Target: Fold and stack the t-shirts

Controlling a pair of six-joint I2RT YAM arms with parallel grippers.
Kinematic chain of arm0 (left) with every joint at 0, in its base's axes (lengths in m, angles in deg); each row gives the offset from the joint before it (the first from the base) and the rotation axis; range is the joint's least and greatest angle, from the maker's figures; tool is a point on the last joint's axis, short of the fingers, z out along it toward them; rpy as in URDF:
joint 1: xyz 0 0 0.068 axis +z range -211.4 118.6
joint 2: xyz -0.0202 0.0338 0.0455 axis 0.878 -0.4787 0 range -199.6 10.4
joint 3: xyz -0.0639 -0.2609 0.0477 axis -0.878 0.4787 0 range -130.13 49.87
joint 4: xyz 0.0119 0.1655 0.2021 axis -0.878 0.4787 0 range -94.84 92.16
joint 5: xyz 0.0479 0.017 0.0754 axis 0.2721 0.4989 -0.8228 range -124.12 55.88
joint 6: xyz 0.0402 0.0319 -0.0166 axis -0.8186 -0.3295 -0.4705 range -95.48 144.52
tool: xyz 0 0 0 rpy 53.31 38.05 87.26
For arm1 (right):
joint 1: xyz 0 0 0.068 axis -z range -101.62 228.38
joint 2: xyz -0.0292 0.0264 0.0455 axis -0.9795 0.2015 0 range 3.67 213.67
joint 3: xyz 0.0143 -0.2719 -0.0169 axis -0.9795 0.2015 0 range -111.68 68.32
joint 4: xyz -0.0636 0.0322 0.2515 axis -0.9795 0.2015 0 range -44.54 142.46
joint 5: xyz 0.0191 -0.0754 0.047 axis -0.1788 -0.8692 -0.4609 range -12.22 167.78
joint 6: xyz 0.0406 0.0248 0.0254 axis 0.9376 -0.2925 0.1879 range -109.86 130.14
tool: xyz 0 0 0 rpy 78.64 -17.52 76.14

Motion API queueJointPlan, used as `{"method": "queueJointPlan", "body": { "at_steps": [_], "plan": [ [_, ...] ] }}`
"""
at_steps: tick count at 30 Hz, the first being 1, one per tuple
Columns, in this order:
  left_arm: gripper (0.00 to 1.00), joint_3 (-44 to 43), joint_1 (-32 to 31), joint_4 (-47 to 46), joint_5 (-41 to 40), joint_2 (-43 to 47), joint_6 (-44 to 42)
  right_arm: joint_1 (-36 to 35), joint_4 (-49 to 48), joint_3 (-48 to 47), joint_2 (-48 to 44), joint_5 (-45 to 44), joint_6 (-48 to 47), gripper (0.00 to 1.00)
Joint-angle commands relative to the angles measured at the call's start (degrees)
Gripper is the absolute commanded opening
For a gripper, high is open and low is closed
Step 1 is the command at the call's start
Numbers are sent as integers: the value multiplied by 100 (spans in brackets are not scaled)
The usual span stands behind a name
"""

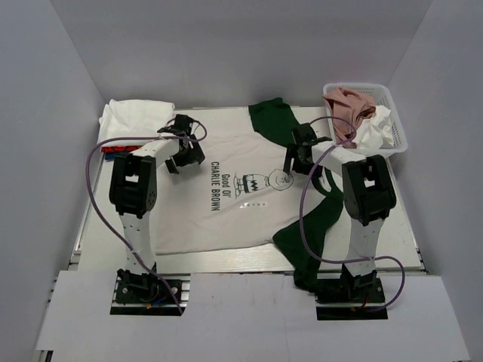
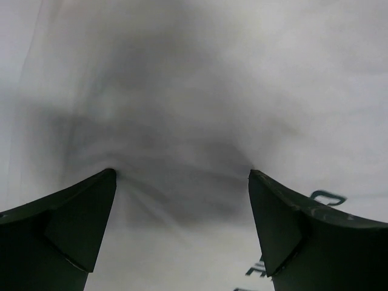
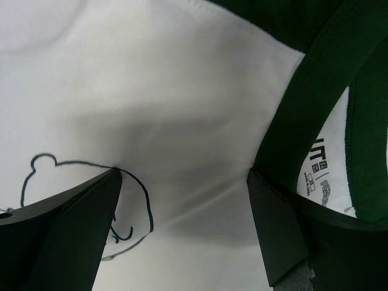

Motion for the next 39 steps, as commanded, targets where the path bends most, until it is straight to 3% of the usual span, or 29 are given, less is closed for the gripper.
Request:
{"method": "queueJointPlan", "body": {
  "at_steps": [1,7,12,17,21,22,23,26,29,31,34,39],
  "plan": [
    [100,-901,-7,-2,79,-555,-316,214,146,-485,422,-290,190,90],
    [100,-2869,-7,332,79,-1918,-606,504,428,-1515,1178,-317,217,90],
    [100,-4067,45,332,307,-2771,-818,575,340,-2561,1627,-141,-406,90],
    [100,-3877,45,131,606,-2352,-1028,496,166,-2669,1303,482,-1004,90],
    [100,-3105,-16,-72,851,-1421,-1204,356,-152,-1679,277,1158,-1487,90],
    [100,-2963,-16,-142,948,-1210,-1204,233,-292,-1535,-91,2865,-1584,90],
    [100,-2805,-16,-195,1123,-999,-1204,180,-389,-1377,-243,1812,-1655,90],
    [100,-1579,-16,-397,1344,-6,-1204,30,-381,-577,-1208,2441,-1411,90],
    [100,-262,-16,-660,1345,1110,-995,-154,-644,852,-1989,2829,-1147,90],
    [100,401,-16,-661,1197,1646,-801,-242,-575,1459,-2282,2725,-980,90],
    [100,2032,-16,-792,1063,2683,-221,-313,-337,2714,-3456,2259,-655,90],
    [100,3619,37,-1144,1265,4152,237,-330,348,3493,-4208,1994,-583,90]
  ]
}}
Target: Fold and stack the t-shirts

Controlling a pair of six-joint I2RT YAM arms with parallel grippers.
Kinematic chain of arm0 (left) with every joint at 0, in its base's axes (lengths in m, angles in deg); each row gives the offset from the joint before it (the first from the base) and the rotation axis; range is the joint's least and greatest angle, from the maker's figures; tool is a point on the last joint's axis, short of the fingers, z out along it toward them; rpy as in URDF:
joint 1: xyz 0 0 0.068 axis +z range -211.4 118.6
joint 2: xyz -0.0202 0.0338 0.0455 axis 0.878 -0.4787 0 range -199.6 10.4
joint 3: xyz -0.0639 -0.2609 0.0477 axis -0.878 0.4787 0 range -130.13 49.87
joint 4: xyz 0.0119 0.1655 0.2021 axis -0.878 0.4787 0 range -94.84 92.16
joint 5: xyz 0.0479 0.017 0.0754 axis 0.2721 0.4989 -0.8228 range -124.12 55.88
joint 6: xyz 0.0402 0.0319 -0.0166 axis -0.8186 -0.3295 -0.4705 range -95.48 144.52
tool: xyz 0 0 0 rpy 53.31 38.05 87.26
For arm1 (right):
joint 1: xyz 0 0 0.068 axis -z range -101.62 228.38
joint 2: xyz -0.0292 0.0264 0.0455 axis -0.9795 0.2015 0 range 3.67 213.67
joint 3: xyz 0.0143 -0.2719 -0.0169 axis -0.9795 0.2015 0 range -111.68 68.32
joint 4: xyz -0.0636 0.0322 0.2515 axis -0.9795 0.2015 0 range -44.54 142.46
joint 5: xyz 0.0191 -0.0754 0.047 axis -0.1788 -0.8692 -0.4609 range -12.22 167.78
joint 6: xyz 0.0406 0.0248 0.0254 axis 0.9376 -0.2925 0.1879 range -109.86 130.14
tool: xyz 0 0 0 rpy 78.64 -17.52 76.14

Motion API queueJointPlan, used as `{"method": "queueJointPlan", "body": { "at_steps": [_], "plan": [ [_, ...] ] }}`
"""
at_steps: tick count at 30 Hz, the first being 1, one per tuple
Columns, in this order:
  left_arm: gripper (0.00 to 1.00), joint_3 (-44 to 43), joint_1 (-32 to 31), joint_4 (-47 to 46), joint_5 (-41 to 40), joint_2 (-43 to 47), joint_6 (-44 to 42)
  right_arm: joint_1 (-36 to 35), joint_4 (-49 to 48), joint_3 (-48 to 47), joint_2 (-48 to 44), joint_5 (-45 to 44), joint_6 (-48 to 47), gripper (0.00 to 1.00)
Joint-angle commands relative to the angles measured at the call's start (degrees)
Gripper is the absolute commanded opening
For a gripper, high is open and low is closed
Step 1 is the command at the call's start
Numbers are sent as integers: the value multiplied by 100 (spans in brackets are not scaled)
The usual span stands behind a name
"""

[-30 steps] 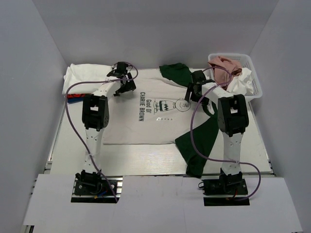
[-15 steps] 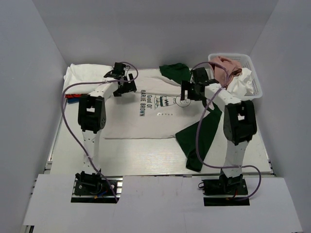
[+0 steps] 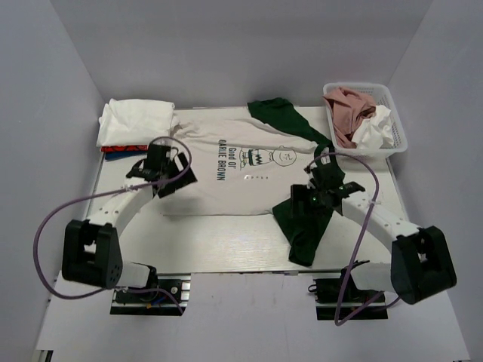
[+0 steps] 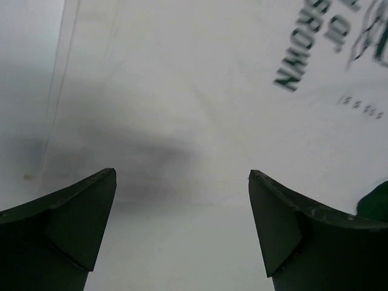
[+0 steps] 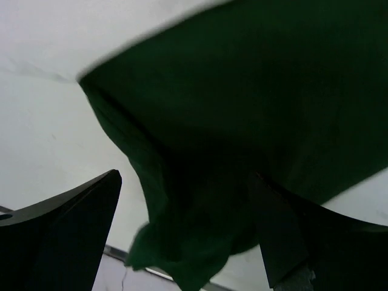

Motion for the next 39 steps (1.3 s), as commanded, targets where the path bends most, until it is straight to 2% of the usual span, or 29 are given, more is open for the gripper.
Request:
{"method": "queueJointPlan", "body": {
  "at_steps": [1,3,6,11,12,15,19,20,21,25,28,29,35,38,39],
  "plan": [
    [100,737,37,-213,129,555,381,-22,268,308,-331,85,114,90],
    [100,888,37,41,-90,827,539,-110,33,389,-253,359,35,90],
    [100,1029,37,305,-284,1135,671,-460,-564,381,-6,1927,-88,90],
    [100,1267,37,305,-511,1566,794,-1383,-848,-75,521,2504,-70,90],
    [100,1267,37,366,-565,1680,794,-1785,-814,-129,635,2505,-97,90],
    [100,1267,37,638,-846,1734,934,-2201,-550,-235,794,2137,-10,90],
    [100,1214,37,701,-847,1734,935,-2281,-33,-182,522,592,315,90],
    [100,1214,37,701,-934,1734,1013,-2264,178,-243,191,41,464,90],
    [100,1214,37,701,-934,1734,1014,-2263,293,-261,188,35,561,90],
    [100,1145,89,1015,-1451,1427,1303,-2220,417,-42,-1117,-553,1201,90],
    [100,951,141,1245,-1803,1049,1671,-2211,908,213,-1690,-1036,1720,90],
    [100,950,142,1246,-1865,979,1726,-2176,1458,301,-1763,-1255,1809,90],
    [100,1099,317,896,-1638,365,2068,-2210,2245,775,-2133,-1197,2171,90],
    [94,1240,423,684,-1638,170,2069,-2263,2114,1012,-2107,-1116,2048,90],
    [89,1240,423,587,-1585,39,2069,-2281,2079,996,-2080,-1107,2065,90]
  ]
}}
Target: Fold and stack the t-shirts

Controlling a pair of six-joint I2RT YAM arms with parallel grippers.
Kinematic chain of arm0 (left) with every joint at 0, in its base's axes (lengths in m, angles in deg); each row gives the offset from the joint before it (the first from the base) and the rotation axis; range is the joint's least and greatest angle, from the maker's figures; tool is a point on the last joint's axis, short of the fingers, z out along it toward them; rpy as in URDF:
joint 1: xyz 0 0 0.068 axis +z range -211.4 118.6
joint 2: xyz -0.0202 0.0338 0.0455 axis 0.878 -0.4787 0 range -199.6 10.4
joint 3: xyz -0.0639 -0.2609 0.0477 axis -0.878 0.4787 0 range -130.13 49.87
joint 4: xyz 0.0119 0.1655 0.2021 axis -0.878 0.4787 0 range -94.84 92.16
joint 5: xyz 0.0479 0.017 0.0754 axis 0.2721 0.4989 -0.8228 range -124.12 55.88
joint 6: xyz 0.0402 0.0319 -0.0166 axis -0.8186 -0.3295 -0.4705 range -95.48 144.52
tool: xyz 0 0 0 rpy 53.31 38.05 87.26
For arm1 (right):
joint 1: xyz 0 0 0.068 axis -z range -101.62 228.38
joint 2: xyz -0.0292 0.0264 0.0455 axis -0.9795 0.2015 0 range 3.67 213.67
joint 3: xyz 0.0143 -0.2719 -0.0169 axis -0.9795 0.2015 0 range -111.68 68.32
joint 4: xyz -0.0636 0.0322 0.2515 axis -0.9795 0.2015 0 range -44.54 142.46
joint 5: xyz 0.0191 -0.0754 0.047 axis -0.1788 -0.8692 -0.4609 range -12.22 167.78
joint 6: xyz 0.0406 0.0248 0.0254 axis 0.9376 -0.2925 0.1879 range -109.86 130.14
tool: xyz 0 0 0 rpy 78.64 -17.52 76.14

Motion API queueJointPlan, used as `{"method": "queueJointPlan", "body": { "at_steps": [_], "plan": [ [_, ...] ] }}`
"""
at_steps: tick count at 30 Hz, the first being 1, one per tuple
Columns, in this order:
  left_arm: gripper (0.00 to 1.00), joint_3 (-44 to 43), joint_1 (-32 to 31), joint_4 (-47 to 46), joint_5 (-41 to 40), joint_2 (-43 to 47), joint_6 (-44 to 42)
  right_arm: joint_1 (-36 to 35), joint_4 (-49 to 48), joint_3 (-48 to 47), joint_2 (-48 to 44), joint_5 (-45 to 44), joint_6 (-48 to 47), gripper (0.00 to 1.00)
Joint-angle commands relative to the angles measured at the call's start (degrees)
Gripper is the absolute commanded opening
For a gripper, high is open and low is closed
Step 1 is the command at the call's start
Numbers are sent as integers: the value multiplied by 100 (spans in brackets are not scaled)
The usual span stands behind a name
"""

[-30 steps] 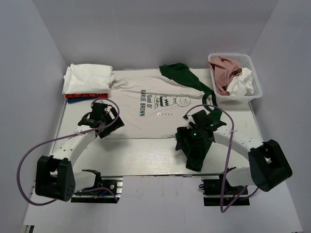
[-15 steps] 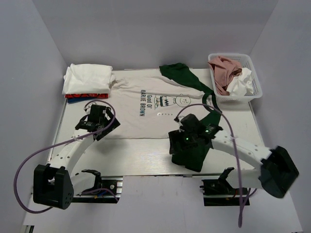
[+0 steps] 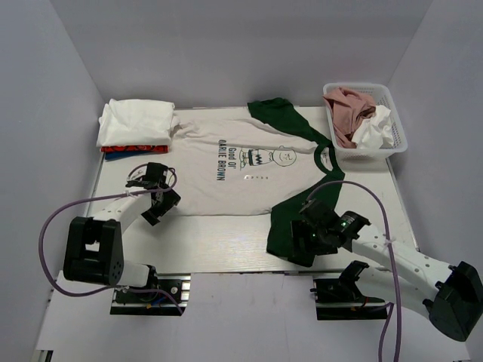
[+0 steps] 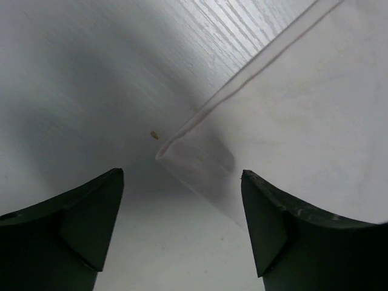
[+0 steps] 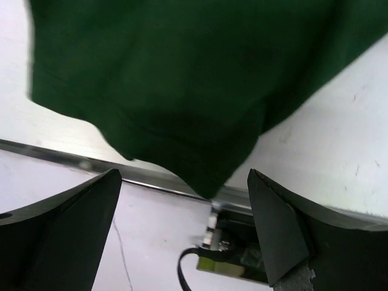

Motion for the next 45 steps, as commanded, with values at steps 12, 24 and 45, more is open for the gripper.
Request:
{"method": "queueJointPlan", "body": {
  "at_steps": [12,24,45],
  "plan": [
    [3,115,175,-406,-33,-618,150,-348,-505,379,1108,126,301,71],
    [0,693,175,454,257,189,228,-392,1175,-61,178,846,1839,0],
    [0,-517,175,578,65,393,185,-252,173,-1931,386,-2078,1085,0]
  ]
}}
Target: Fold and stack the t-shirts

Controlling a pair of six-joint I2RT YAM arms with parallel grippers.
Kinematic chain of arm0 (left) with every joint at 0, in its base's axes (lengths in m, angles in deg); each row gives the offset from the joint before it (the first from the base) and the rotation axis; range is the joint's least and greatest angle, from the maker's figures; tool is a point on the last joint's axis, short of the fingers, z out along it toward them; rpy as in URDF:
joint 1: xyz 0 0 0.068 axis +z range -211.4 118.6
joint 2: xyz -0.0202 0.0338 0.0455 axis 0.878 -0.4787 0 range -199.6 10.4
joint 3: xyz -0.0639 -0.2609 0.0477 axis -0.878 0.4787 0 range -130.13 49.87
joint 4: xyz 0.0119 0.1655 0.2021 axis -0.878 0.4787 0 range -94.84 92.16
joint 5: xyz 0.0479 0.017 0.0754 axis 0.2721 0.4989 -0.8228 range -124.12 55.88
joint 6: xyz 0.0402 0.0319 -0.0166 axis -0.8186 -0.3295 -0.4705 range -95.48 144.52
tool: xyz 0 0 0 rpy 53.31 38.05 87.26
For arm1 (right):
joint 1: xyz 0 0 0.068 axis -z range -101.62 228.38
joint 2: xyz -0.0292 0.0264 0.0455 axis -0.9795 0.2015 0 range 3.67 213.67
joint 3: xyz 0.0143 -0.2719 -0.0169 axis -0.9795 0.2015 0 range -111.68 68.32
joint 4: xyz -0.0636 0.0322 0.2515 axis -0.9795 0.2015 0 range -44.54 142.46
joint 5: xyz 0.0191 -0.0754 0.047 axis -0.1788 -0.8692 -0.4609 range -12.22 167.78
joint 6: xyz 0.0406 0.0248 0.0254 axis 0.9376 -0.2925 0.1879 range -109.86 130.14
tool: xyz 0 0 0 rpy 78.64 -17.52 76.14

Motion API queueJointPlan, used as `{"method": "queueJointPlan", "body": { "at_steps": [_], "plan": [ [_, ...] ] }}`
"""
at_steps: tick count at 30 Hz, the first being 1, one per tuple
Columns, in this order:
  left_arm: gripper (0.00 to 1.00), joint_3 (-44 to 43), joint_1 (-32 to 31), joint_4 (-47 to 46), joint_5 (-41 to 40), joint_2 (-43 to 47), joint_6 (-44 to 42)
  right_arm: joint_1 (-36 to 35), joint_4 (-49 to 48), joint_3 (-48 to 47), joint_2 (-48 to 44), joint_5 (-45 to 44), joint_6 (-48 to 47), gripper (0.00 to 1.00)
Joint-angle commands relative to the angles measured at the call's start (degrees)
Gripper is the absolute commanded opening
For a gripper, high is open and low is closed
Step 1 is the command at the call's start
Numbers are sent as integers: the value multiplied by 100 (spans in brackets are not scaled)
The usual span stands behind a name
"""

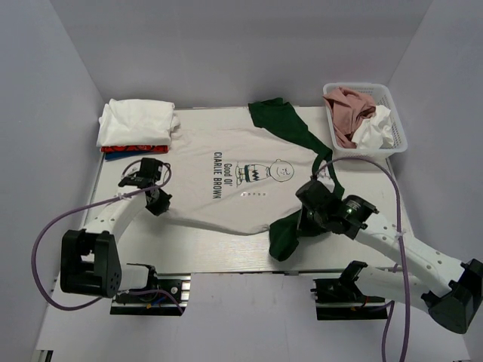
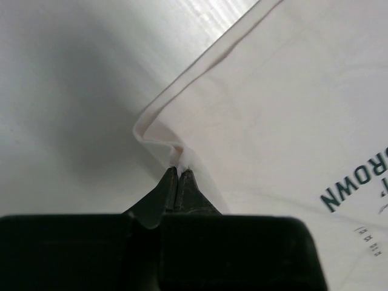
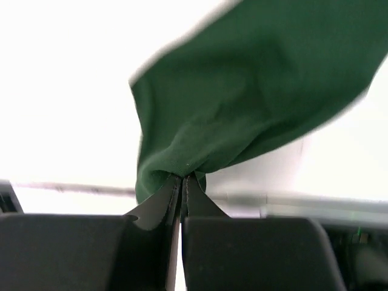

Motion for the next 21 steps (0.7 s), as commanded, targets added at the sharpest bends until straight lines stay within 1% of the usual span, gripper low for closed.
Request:
{"method": "queueJointPlan", "body": {
  "at_steps": [1,2,5,8,9,11,14,15,16,18,19,21],
  "plan": [
    [0,-558,17,-152,-216,-363,-101,105,-695,-627,274,-1264,-421,0],
    [0,-700,17,-74,-286,-478,-101,157,-783,-724,300,-1692,-474,0],
    [0,-1183,17,-11,-435,-952,-101,359,-1240,-813,388,-2072,-668,0],
    [0,-1579,17,41,-436,-1278,-101,597,-1601,-980,703,-2196,-931,0],
    [0,-1772,17,102,-497,-1488,-101,867,-1749,-1154,861,-2206,-1106,0],
    [0,-1948,17,164,-497,-1665,-101,895,-1960,-1296,1098,-2276,-1387,0],
    [0,-2317,122,217,-550,-1876,-162,1247,-2513,-1585,1521,-2040,-1686,0],
    [0,-2405,123,156,-550,-1877,-163,1413,-2533,-1726,1627,-1987,-1731,0],
    [0,-2519,123,156,-550,-2016,-163,1562,-2585,-1884,1941,-1786,-1784,0],
    [0,-2827,193,208,-603,-2149,-163,1800,-2630,-2112,2154,-1582,-1907,0],
    [0,-2906,254,208,-603,-2219,-163,1984,-2682,-2297,2451,-1443,-1968,0],
    [0,-3117,307,208,-524,-2465,-224,2108,-2752,-2447,2707,-1240,-2127,0]
  ]
}}
